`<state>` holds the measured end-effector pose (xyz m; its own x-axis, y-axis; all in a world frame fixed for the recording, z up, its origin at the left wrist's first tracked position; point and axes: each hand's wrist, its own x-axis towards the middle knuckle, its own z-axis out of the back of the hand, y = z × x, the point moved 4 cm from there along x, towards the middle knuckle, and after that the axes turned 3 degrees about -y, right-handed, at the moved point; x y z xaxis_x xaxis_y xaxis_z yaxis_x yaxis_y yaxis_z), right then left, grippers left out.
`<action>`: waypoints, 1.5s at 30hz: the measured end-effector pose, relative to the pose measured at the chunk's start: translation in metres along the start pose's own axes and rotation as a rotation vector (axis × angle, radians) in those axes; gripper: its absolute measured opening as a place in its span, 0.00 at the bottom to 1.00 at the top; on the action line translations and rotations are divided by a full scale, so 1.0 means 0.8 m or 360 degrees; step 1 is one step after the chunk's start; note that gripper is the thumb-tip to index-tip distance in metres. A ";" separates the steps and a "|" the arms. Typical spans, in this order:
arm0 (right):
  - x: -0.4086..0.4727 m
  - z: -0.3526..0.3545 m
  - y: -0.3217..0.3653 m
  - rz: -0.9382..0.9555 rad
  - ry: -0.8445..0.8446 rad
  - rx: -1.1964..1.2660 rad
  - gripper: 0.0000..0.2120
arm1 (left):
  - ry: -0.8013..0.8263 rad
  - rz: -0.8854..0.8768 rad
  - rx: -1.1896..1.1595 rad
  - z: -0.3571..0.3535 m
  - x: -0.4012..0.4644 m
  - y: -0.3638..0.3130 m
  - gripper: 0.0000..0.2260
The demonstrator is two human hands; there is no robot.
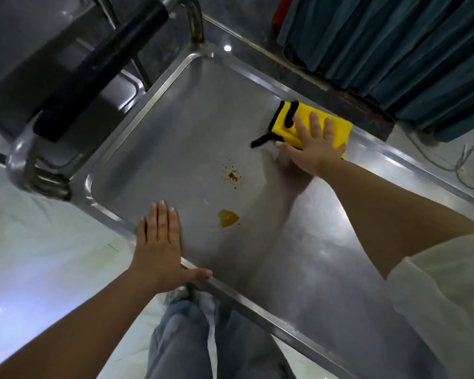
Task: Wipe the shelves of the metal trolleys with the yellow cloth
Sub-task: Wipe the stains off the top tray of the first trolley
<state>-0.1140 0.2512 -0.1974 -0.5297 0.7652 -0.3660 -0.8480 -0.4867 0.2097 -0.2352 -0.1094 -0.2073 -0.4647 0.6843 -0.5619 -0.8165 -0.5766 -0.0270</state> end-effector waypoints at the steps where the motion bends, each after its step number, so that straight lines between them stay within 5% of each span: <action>1: 0.002 0.001 0.003 -0.0015 -0.0010 0.0015 0.40 | -0.0006 0.0003 0.0003 0.000 0.001 0.000 0.63; 11: -0.159 -0.057 0.026 0.0470 -0.0075 0.0095 0.32 | 0.0078 -0.0038 -0.0051 0.009 0.002 -0.003 0.65; 23: -0.340 -0.130 0.082 0.0068 -0.0031 0.0280 0.27 | -0.0141 -0.0430 -0.0179 0.019 -0.009 0.031 0.53; 30: -0.311 -0.130 0.144 -0.0058 -0.0070 0.0251 0.30 | -0.0298 -0.0566 0.0132 0.034 0.019 0.125 0.45; 34: -0.295 -0.129 0.168 -0.0232 -0.0089 0.0299 0.31 | -0.0340 -0.0557 0.0205 0.047 0.042 0.161 0.46; 45: -0.330 -0.159 0.188 -0.0092 -0.0053 0.0113 0.38 | -0.0481 -0.0650 0.0234 0.089 0.114 0.157 0.50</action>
<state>-0.0996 -0.0775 -0.1847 -0.4789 0.8055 -0.3491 -0.8758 -0.4108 0.2534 -0.4046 -0.0876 -0.2035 -0.1589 0.9508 -0.2660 -0.9811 -0.1822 -0.0654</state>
